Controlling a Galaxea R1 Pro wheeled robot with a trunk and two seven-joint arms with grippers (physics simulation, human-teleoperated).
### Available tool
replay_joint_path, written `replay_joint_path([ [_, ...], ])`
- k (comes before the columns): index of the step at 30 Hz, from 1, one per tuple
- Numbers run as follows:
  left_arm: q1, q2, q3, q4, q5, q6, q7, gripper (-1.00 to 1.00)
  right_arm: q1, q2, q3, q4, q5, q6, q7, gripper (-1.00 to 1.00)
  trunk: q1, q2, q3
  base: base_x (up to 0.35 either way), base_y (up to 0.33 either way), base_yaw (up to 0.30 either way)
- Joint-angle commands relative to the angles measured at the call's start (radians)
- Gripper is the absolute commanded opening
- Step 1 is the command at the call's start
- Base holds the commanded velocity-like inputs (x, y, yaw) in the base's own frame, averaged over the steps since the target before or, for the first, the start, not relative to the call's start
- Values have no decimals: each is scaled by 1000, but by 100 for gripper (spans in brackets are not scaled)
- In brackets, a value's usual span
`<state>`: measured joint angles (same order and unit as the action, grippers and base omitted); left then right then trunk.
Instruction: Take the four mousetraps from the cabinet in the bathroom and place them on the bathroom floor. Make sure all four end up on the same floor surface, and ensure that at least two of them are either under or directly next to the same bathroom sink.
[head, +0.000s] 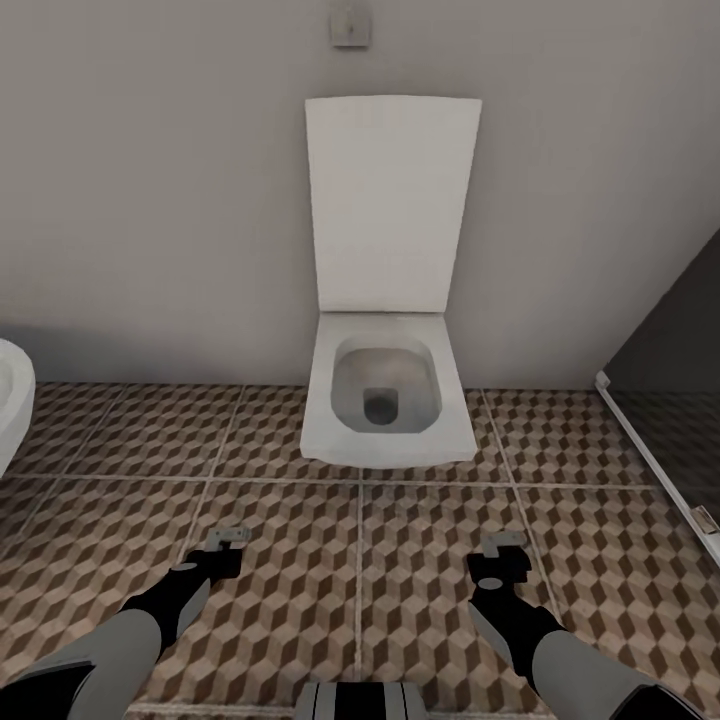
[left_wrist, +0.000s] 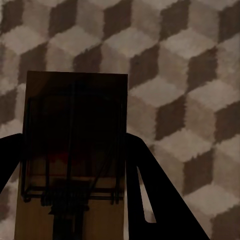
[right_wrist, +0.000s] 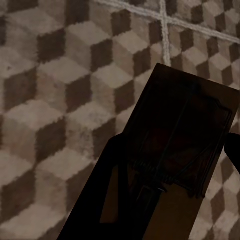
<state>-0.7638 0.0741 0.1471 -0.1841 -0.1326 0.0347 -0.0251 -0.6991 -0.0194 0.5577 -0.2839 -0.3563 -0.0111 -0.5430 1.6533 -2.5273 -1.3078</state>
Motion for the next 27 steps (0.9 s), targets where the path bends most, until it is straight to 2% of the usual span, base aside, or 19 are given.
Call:
replay_joint_path([
  [1,0,0,9,-1,-13,4,-2,-100,0,-1,8,-1,-10,-1,-5,-100,0,0,-1,0,0,4],
  [10,0,0,9,-1,-13,4,-3,-100,0,-3,7,-1,-10,-4,1,-100,0,0,-1,16,-16,1],
  [19,0,1,9,-1,-13,4,-3,-100,0,-4,7,-1,-9,-4,22,-100,0,0,-1,112,-194,0],
  [27,0,1,9,-1,-13,4,-3,-100,0,-4,8,-1,-9,-4,24,-100,0,0,-1,27,-47,0],
])
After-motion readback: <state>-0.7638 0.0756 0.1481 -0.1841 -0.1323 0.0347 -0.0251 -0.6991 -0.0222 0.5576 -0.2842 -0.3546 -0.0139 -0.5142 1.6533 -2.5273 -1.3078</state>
